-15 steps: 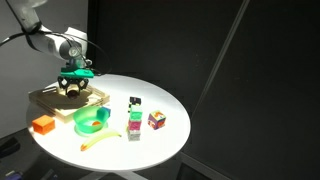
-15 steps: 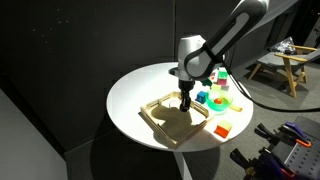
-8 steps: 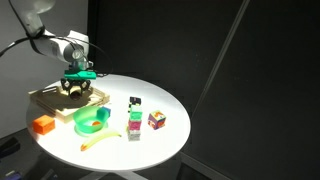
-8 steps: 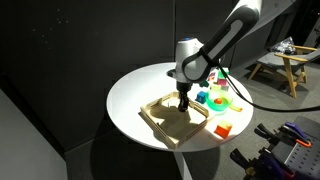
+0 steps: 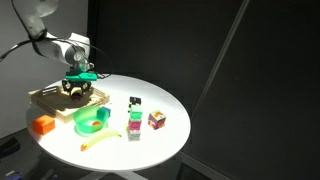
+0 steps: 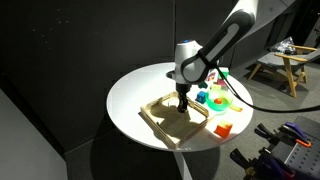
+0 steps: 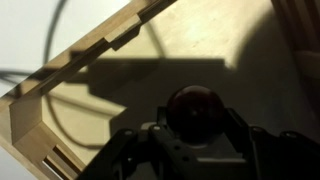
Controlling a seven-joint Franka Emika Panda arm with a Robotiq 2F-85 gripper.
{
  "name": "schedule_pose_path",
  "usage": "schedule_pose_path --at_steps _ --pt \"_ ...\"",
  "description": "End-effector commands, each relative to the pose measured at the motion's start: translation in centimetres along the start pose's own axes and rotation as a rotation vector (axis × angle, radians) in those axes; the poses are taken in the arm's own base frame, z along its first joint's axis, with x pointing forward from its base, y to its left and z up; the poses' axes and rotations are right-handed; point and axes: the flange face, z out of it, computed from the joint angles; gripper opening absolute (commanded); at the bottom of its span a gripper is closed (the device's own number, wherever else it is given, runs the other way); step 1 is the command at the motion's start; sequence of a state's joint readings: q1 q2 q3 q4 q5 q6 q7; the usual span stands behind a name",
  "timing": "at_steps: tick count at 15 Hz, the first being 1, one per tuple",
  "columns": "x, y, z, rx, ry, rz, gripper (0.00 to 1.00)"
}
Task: Put the plum plush toy on the tray
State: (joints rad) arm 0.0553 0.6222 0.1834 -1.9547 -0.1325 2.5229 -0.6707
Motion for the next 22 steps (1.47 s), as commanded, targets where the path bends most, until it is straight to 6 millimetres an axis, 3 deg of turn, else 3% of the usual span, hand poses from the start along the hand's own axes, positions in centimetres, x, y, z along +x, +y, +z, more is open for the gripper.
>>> schedule_pose_path --at_steps 1,2,5,15,22 --pt "0.5 0.6 0.0 -0.019 -0.007 0.001 0.34" --pt "0.5 0.5 0.0 -0.018 -0.007 0.003 0.81" --pt "0.5 0.5 0.0 -0.016 -0.007 0.004 0.99" --pt "0.2 -0.1 -1.3 0.008 -0.020 0.090 1.00" --pt "0.2 -0.7 -3.5 -0.002 0.000 0.216 1.00"
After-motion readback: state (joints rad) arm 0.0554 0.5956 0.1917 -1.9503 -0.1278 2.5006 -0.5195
